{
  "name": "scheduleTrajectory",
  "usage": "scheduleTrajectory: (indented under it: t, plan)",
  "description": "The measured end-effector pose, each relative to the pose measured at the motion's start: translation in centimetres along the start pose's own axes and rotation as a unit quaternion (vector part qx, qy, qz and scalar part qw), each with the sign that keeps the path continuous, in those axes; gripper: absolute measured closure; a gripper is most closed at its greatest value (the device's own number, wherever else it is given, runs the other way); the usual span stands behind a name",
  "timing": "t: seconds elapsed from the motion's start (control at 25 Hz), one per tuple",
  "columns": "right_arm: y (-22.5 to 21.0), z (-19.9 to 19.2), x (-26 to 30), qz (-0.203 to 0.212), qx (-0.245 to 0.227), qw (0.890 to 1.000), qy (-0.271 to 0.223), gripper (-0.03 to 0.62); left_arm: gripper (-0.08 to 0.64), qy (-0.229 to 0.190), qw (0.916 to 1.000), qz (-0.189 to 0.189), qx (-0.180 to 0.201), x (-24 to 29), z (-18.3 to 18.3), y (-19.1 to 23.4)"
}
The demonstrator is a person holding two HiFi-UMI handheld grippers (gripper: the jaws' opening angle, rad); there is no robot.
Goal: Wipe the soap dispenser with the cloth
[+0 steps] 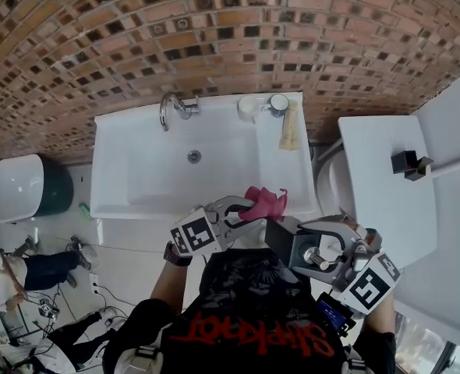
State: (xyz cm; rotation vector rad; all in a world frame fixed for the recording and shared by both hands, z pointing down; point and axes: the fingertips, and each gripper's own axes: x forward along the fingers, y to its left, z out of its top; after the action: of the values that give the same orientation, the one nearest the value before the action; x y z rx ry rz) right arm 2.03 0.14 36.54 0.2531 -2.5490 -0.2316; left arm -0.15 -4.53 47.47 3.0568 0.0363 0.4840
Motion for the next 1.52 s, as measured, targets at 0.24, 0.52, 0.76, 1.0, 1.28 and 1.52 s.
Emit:
scheduleTrajectory:
  t: [0.24, 0.52, 0.76, 1.0, 1.28, 1.52]
  plan:
    - [-2.1, -4.9, 0.2, -0.053, 0.009, 0.996, 0.072, 0.288, 0.52, -0.091, 0.9955, -0.01, -0.021, -2.3, 5.1, -1.2]
    - [-2.4, -8.6, 3.9, -0.074, 0.063, 0.993, 0.063, 0.288, 0.52, -0.121, 0.9906, -0.042, -0.048, -1.5, 9.0, -2.8]
    - [-2.9, -6.5, 3.3, -0.08, 0.081, 0.993, 0.027, 0.288, 0.52, -0.089, 0.9916, 0.046, -0.082, 0.1, 5.4, 1.3]
    - [-3.7, -4.2, 1.2, -0.099, 0.083, 0.991, -0.043, 0.288, 0.52, 0.028, 0.991, 0.109, -0.073, 1.7, -1.3, 3.1]
    - [-5.1, -3.4, -1.9, -0.127, 0.119, 0.98, -0.091, 0.288, 0.52, 0.063, 0.9961, 0.031, -0.054, 5.0, -4.2, -1.5]
    - [-7.5, -9.3, -1.1, -0.177, 0.194, 0.965, -0.017, 0.288, 0.52, 0.014, 0.9942, 0.077, -0.074, 2.5, -4.1, 0.8]
